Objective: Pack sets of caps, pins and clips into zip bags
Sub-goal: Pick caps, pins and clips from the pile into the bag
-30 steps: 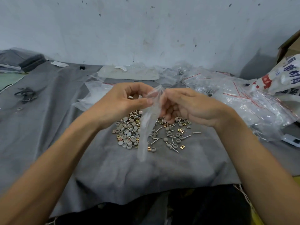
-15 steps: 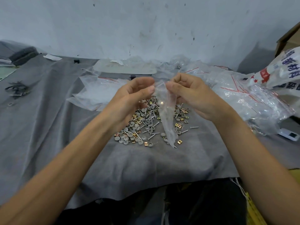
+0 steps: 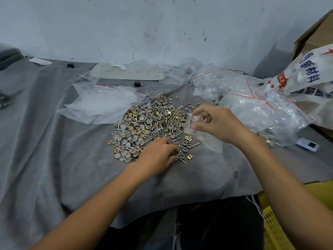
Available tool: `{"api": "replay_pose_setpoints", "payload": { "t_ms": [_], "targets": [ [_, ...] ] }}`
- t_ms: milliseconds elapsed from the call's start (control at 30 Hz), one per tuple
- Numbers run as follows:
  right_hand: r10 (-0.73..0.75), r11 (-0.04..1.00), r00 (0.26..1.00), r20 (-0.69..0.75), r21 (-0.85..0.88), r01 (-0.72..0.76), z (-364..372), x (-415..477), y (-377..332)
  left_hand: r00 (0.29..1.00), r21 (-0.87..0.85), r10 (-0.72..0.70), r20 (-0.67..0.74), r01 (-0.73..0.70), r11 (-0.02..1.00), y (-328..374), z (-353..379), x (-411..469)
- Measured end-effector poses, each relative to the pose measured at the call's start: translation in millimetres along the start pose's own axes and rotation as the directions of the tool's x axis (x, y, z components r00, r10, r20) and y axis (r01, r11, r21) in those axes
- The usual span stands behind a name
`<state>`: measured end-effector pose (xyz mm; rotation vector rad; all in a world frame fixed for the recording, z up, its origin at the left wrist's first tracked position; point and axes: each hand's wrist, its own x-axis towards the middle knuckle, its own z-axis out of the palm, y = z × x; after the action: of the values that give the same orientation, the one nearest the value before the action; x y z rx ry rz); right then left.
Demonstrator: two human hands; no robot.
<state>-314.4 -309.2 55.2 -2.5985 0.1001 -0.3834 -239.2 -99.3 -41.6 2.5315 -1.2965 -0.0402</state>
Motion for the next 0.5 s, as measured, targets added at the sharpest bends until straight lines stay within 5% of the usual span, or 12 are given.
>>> {"api": "replay_pose_setpoints", "payload": {
  "t_ms": [167,367,500],
  "targets": [
    [0.021,0.999,0.999,0.033,0.039,-0.022,9.7,-4.4,7.9,0.999,0.031,-0.011,-0.040,0.012,0.999,-11.5,-5.9,-0.3],
    [0.017,0.998,0.996,0.087,0.061,-0.023,21.9,-13.2,5.9,0.948,-0.398,-0.115,-0.295,-0.013,0.917,-3.4,-21.4,2.7],
    [-0.022,0.995,0.995,0.102,0.096,0.013,25.0,-14.3,-2.1,0.951,-0.521,-0.085,-0.297,-0.087,0.849,10.6,-31.9,11.3]
  ]
}}
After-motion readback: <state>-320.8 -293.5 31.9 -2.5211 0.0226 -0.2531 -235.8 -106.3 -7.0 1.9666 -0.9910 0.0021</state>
